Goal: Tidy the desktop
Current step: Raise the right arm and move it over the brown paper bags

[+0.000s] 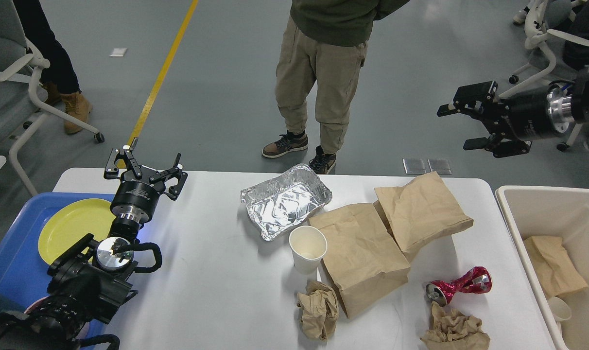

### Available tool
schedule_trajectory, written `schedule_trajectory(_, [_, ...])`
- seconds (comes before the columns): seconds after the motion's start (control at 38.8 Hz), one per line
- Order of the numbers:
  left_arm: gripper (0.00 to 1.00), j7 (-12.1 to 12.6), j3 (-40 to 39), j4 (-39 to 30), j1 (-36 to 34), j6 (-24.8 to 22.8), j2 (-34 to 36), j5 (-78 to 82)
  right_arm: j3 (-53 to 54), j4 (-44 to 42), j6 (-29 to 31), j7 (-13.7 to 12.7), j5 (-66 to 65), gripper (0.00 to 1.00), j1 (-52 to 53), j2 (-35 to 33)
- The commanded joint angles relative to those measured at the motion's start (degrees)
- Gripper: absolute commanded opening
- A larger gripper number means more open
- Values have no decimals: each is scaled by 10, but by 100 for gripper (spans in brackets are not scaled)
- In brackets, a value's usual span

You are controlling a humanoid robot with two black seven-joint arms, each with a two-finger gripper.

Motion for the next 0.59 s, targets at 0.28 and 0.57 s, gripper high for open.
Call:
schedule_trajectory(0.28, [96,0,0,0,0,0,0,0,-3,-1,37,-28,-39,100,25,18])
schedule_trajectory(0.57, [96,0,0,-1,0,0,0,0,0,0,31,-31,-38,100,25,25])
